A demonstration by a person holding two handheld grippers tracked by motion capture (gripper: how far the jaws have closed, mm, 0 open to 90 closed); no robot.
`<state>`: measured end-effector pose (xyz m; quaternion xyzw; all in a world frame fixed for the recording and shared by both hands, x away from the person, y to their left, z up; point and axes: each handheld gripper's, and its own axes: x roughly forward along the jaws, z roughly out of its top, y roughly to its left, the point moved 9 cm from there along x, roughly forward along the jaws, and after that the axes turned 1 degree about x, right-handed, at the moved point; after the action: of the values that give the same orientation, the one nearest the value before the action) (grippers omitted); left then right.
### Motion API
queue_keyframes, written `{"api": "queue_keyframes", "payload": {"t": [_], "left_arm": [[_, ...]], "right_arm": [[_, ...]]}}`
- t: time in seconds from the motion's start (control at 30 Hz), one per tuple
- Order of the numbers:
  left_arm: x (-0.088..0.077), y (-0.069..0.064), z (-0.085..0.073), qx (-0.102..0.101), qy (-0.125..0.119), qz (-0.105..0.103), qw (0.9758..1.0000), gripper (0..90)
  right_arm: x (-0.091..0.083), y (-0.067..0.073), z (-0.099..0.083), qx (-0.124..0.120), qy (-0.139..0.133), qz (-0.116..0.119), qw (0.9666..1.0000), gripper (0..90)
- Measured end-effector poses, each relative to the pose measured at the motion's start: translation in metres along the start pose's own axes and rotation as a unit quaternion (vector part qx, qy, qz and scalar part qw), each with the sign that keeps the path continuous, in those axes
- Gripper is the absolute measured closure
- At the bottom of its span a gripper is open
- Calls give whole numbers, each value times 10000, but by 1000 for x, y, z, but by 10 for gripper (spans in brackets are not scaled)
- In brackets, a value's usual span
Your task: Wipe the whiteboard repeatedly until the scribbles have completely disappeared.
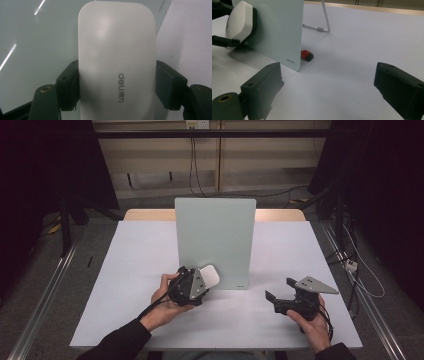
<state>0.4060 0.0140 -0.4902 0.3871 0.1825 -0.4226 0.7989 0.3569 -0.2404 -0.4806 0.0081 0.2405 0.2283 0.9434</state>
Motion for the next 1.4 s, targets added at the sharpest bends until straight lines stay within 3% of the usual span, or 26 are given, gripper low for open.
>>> {"api": "queue_keyframes", "payload": {"t": [0.07, 0.2, 0.23, 0.33, 0.47, 0.67, 0.73, 0.77, 0.83, 1.03, 1.2, 1.4], "left_arm": [[2, -2, 1, 104, -12, 31, 9999, 304], [0, 1, 2, 36, -49, -6, 10000, 304], [-1, 2, 4, -66, -83, 22, 9999, 304], [-7, 17, 11, -127, -211, 129, 9996, 304], [-19, 42, 24, -360, -453, 331, 9978, 304], [-39, 84, 43, -861, -936, 630, 9899, 304], [-43, 93, 47, -1003, -1052, 685, 9870, 303], [-43, 94, 48, -1031, -1072, 658, 9867, 303], [-41, 91, 48, -833, -979, 739, 9890, 304], [-25, 63, 48, -561, -839, 461, 9938, 303], [-14, 43, 44, -397, -712, 319, 9962, 303], [-1, 16, 34, -255, -506, 1, 9984, 304]], "right_arm": [[0, 0, 0, 1, 3, 0, 10000, 77], [0, 0, 0, 10, 3, -8, 10000, 77], [0, -1, 0, 12, 7, -10, 10000, 77], [0, 0, 0, 7, 4, -6, 10000, 77], [0, -1, 0, 12, 1, -8, 10000, 77], [0, -1, 0, 8, -4, -5, 10000, 77], [0, 0, 0, 11, 5, -2, 10000, 77], [0, 0, 0, 5, -2, 5, 10000, 77], [0, 0, 0, 6, -5, 2, 10000, 77], [0, 0, 0, 9, -5, 2, 10000, 76], [0, 0, 0, -6, -10, 6, 10000, 77], [-1, -1, 0, 5, -13, 5, 10000, 77]]}}
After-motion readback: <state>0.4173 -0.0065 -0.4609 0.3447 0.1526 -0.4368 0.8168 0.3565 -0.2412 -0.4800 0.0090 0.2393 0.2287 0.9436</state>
